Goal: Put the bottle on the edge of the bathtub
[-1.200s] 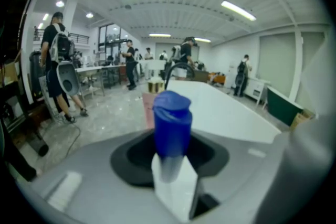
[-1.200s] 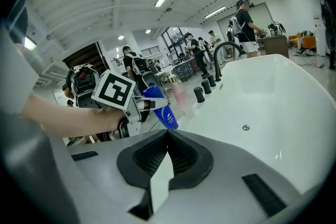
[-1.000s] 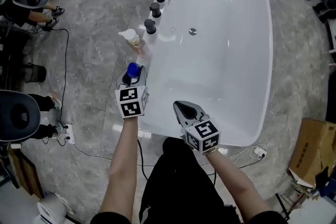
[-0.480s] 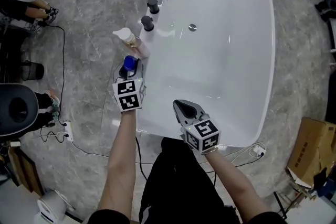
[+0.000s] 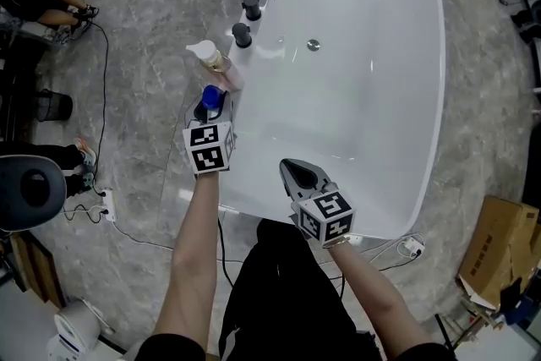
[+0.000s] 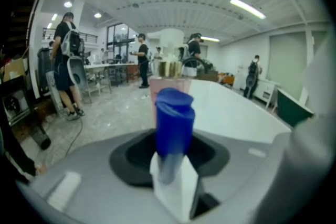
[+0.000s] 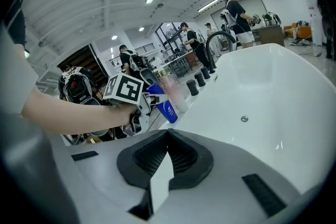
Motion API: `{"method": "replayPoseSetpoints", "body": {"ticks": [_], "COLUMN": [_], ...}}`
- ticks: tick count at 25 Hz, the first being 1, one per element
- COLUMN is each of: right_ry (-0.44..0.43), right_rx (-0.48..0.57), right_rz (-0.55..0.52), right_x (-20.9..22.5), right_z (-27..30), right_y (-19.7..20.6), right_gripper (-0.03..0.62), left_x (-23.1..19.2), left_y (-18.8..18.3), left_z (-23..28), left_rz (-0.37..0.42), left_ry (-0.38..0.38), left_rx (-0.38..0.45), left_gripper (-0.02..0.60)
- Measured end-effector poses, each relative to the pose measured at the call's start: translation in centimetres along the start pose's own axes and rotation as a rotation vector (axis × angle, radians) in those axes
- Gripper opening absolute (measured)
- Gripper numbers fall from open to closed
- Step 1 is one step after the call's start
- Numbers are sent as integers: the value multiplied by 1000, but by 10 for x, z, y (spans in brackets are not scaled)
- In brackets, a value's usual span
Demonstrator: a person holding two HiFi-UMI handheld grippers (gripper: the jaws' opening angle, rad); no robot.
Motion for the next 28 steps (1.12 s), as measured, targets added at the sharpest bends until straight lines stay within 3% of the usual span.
{"method": "replayPoseSetpoints", "body": {"ticks": [8,18,28], "right_ry": [-1,25,72], "right_rx": [0,32,90], "right_rz": [-6,-21,-33], "right_x": [0,-4,-13], "right_z": [-2,-15,-33], "right_y": [1,-3,-18], "right_gripper": [2,2,2], "left_x": [-4,-4,10], "left_y": [9,23,25], "left_z": [1,-33,-91], "left_rz": [-61,-79,-78], "left_ry": [1,-26,-8], "left_rx": [-23,-49,-3], "left_gripper": [253,251,84]}}
Point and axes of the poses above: the fingertips, and each gripper's own axes: z forward along the fingers, x to its right, y out of its underside, the point moved 6 cm from there along -z, backward along the fingers, and after that the axes turned 11 degrees about -z, right-handed, at the moved point
